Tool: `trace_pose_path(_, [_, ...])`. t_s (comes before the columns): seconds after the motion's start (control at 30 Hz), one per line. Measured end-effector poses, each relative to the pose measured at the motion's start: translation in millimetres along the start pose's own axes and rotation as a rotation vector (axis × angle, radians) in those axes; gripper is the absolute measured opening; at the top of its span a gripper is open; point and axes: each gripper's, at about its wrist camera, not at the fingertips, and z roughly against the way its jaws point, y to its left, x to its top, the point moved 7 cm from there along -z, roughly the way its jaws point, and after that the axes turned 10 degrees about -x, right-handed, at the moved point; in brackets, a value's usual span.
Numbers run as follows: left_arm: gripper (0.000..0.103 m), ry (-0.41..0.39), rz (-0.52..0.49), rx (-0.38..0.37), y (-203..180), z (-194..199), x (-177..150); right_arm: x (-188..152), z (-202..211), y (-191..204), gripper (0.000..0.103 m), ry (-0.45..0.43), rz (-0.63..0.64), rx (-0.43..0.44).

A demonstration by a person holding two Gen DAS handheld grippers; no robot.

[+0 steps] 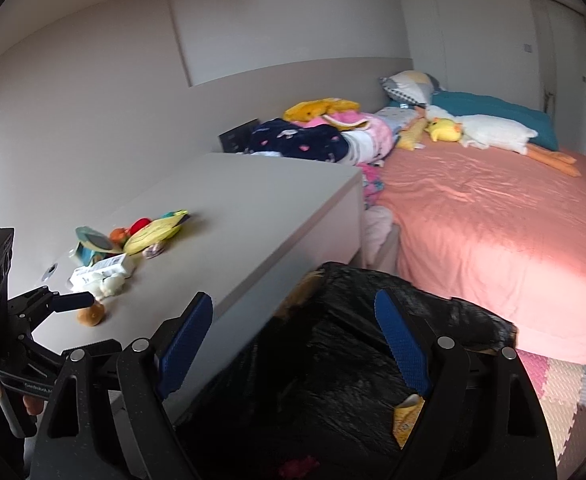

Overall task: Collect trash
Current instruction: 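Move the left gripper back to the desk and grasp the brown plush bear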

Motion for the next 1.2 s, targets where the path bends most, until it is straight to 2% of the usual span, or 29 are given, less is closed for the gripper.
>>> trace_pose_path(0.37, [0.097,-0.013,0.12,0.112,51.4,19.5,-20.1,1.0,-19.9,57.7,0.084,0.026,0.065,0.113])
trace_pose_path(0.5, [0.097,0.003,0.187,0.165,75.1,17.9,-27.3,1.4,-24.3,76.7,0.084,0.035,0.088,0.151])
trace_pose_path(0.6, [0.094,0.002,0.226,0.178,88.3,15.3,-29.6,1.6,-26.8,90.1,0.084,0.04,0.109,0.176])
trace_pose_path(0.77, [0.075,0.04,0.238,0.191,95.1,3.5,-32.4,1.6,-34.1,106.6,0.084,0.054,0.132,0.206])
trace_pose_path(0.9, [0.063,0.05,0.241,0.202,99.4,-1.8,-36.9,1.4,-37.8,118.0,0.084,0.061,0.152,0.224])
trace_pose_path(1.0, [0.047,0.039,0.24,0.214,103.3,1.3,-38.7,0.2,-40.0,128.2,0.084,0.066,0.174,0.241])
trace_pose_path(1.2, [0.047,0.023,0.271,0.207,112.5,13.0,-45.0,-5.1,-44.8,154.8,0.084,0.082,0.231,0.283])
